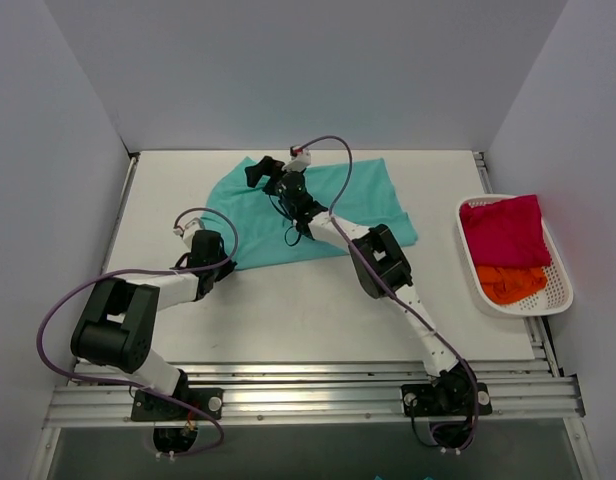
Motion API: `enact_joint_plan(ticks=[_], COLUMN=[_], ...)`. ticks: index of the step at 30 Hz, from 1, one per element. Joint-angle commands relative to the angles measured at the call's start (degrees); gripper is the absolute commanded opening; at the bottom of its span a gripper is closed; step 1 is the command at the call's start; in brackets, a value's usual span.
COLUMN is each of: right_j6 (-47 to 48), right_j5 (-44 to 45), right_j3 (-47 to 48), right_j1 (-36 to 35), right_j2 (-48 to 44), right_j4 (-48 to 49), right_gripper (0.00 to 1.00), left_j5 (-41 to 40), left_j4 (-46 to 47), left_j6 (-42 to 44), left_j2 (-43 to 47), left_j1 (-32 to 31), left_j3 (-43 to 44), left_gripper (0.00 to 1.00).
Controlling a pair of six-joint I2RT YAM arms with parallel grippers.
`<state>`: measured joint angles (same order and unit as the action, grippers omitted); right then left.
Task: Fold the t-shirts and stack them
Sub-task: Fold the flattened tshirt in 1/3 of the way
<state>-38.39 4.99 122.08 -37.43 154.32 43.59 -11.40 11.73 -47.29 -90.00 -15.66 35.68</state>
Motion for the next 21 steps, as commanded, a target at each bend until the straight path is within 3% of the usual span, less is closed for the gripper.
enact_joint_plan(ticks=[1, 5, 6, 9, 12, 14, 15, 16, 21], right_j6=[4.11, 7.27, 7.89, 8.6, 6.59, 3.08, -4.51, -8.41, -27.22], right_j5=[-1.56, 0.88, 2.81, 14.74, 27.67, 35.57, 43.01, 45.43, 51.69], right_j3=[-4.72, -21.59, -29.63, -46.24, -56.75, -63.96, -65.81, -68.53, -71.1], right_j1=[0.25, 0.34, 0.34, 0.34, 0.43, 0.25, 0.17, 0.16, -0.1], right_j2=[-11.54, -24.28, -27.11, -38.98, -49.36, -55.75, -57.36, -60.07, -63.0], right_j4=[10.95, 16.86, 17.22, 17.06, 12.68, 2.54, -1.98, -11.07, -34.07], right_gripper=[1.0, 1.0, 1.0, 1.0, 1.0, 1.0, 1.0, 1.0, 1.0], left_j5=[-1.7, -2.31, -2.66, -3.8, -3.54, -3.28, -3.28, -3.37, -4.6], left_j4=[-1.53, -1.71, -1.79, -3.02, -4.16, -5.48, -6.79, -7.41, -8.56], left_j6=[1.32, 1.5, 1.58, 1.76, 1.59, 1.93, 2.11, 2.46, 2.9], left_j2=[1.05, 0.87, 0.7, 0.44, -0.61, -1.14, -1.23, -1.15, 0.69], left_j1=[0.1, 0.19, 0.19, 0.72, 1.24, 1.6, 1.86, 1.95, 3.61], left_j3=[-0.35, 0.0, 0.18, 1.23, 3.42, 6.66, 7.55, 8.26, 8.36], left_gripper=[0.02, 0.02, 0.02, 0.02, 0.02, 0.02, 0.02, 0.02, 0.02])
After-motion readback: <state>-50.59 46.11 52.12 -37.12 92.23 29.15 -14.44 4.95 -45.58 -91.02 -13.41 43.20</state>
